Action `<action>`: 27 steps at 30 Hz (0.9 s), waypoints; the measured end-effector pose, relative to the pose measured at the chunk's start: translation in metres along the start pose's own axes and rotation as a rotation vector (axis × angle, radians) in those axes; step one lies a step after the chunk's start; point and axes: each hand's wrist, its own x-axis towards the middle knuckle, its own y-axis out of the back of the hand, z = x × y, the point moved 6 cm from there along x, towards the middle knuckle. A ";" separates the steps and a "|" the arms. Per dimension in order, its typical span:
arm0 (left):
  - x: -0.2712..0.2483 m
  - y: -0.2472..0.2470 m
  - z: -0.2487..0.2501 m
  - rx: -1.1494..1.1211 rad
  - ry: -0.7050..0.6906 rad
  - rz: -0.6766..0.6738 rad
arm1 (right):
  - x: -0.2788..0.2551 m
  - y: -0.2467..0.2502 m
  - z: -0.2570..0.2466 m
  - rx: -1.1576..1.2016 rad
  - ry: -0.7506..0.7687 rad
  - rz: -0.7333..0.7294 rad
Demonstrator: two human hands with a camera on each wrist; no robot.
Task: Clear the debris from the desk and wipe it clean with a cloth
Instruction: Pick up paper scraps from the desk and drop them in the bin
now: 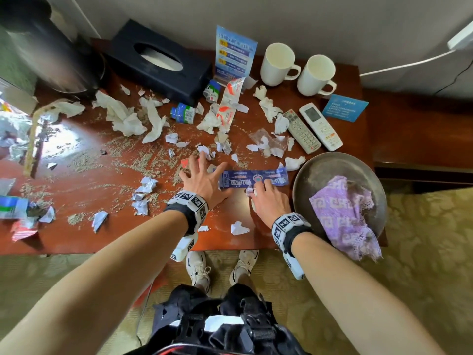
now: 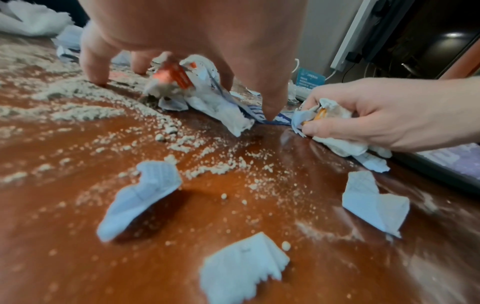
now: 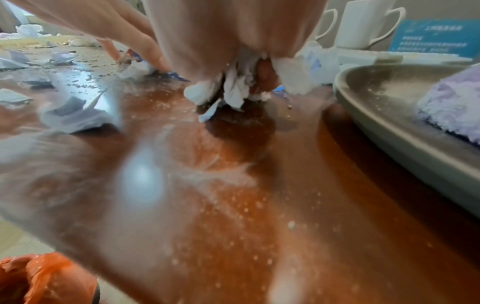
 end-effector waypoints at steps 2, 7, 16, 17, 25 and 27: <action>0.001 -0.002 -0.001 0.009 0.007 -0.004 | 0.001 -0.001 0.001 0.010 0.005 0.000; 0.000 0.002 0.002 0.004 -0.028 0.033 | 0.005 0.001 0.000 0.017 -0.010 -0.006; -0.001 0.014 0.015 -0.100 -0.123 0.096 | 0.011 0.008 0.000 0.102 -0.031 -0.043; 0.000 0.015 0.017 -0.120 -0.129 0.089 | 0.011 0.008 -0.001 0.103 -0.032 -0.046; 0.008 0.016 0.023 -0.188 -0.134 0.022 | 0.010 0.016 -0.001 0.150 -0.039 -0.064; 0.011 0.018 0.023 -0.205 -0.117 0.010 | 0.011 0.021 -0.001 0.180 -0.044 -0.070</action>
